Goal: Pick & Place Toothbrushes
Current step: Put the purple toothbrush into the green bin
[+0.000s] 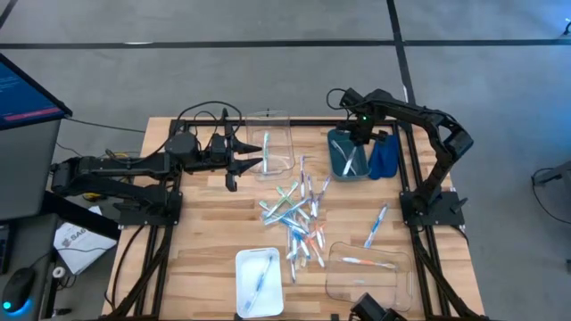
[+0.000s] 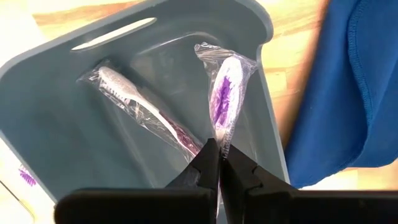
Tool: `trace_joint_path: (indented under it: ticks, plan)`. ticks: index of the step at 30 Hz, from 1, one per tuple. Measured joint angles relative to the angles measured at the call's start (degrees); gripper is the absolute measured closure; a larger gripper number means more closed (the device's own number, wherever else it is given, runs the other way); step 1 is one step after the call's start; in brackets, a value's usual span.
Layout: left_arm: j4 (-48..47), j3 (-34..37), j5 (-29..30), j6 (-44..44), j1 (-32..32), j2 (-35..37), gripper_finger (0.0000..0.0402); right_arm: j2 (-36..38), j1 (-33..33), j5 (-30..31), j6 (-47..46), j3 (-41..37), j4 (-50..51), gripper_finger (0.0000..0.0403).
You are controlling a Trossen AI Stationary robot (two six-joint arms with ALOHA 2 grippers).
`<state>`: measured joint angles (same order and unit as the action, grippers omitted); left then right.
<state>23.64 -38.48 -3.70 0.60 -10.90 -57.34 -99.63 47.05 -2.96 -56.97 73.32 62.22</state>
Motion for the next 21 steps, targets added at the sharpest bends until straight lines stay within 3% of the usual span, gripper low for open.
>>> trace_joint_path:
  ticks: [21]
  plan:
    - [0.0, 0.0, 0.0, 0.0, 0.0, 0.0, 0.0266, 0.0, 0.0, 0.0, 0.5, 0.0, -1.0, 0.0403]
